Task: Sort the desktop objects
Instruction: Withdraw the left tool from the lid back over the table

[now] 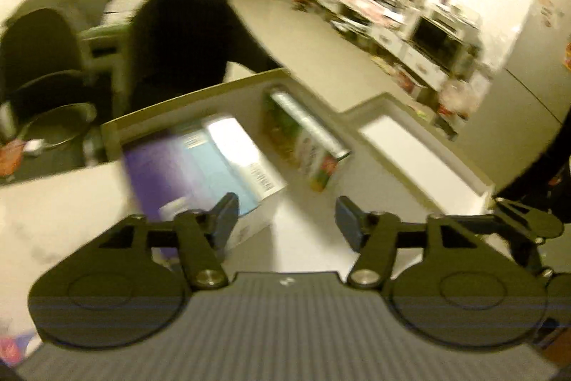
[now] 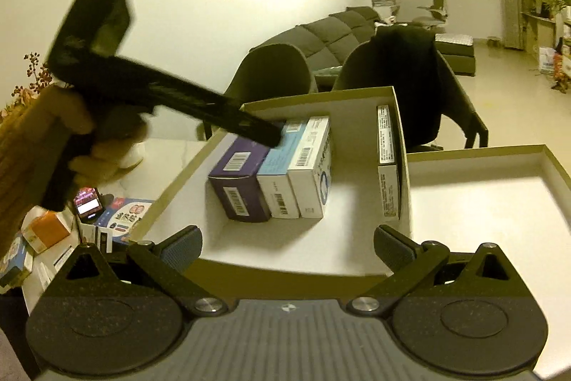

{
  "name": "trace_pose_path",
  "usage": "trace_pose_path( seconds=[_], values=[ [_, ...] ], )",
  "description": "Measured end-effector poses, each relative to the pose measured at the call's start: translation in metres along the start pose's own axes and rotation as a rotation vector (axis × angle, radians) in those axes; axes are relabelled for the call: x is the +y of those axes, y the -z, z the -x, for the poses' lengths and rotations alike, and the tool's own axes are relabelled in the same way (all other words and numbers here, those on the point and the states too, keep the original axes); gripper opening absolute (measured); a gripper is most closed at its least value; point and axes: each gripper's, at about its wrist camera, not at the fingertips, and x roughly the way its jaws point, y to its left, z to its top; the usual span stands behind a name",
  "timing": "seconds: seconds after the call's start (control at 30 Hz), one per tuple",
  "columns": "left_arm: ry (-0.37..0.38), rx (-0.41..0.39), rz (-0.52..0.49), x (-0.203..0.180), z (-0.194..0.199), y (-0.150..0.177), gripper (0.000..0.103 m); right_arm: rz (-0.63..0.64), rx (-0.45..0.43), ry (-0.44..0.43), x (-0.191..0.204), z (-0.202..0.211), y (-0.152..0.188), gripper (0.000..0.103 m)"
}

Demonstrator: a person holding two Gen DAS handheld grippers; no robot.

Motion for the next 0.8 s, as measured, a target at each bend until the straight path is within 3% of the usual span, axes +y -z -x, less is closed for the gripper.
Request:
trace_pose_path(
  seconds=[0.2, 0.4, 0.8],
  values=[
    [-0.126, -0.106, 0.083, 0.026, 0.066, 0.055, 0.088, -0.071, -0.033, 0.037, 0.028, 0.015, 0.018, 0.103],
    [-0.180, -0.247, 0.102, 0.039, 0.119, 0.120, 0.097, -0.139, -0.074, 0.098, 0.055, 0.024, 0.042, 0.103],
    [-0.295, -0.338, 0.177, 0.052, 0.153, 0.196, 0.103, -0.071, -0.084, 0.133, 0.106, 0.012, 0.058, 0.103]
  ],
)
